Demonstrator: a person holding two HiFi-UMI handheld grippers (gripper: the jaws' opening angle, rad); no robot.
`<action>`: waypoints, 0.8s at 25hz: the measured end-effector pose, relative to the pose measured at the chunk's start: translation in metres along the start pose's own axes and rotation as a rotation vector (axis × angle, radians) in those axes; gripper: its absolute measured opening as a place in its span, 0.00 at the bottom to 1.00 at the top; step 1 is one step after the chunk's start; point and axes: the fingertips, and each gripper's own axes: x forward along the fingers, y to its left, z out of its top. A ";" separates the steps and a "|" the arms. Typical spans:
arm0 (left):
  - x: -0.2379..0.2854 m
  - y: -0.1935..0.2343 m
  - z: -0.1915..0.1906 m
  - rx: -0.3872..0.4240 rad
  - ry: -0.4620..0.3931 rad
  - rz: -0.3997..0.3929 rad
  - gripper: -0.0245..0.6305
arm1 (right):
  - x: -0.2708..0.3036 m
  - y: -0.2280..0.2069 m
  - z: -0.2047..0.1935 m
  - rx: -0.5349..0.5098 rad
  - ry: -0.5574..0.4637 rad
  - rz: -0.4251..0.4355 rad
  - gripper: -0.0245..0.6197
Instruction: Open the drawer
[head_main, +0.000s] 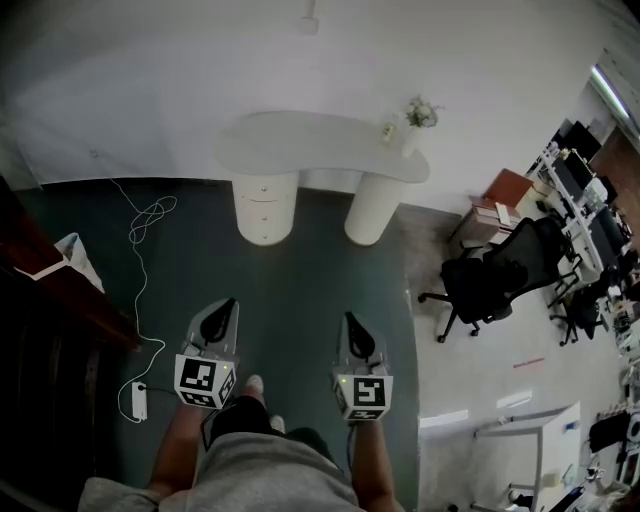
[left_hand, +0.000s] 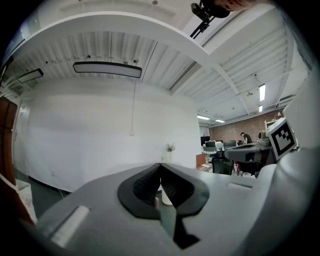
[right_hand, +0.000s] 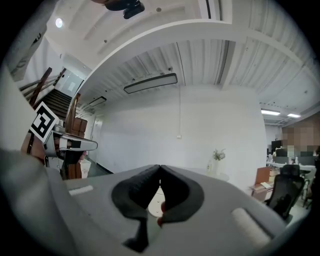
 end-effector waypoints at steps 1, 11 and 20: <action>0.004 0.000 -0.001 0.000 0.002 -0.001 0.05 | 0.003 -0.003 -0.001 0.003 0.002 -0.005 0.04; 0.085 0.009 -0.013 -0.014 0.026 -0.034 0.05 | 0.058 -0.045 -0.017 0.005 0.030 -0.041 0.04; 0.213 0.038 -0.007 -0.027 0.034 -0.045 0.05 | 0.172 -0.106 -0.015 0.000 0.044 -0.050 0.04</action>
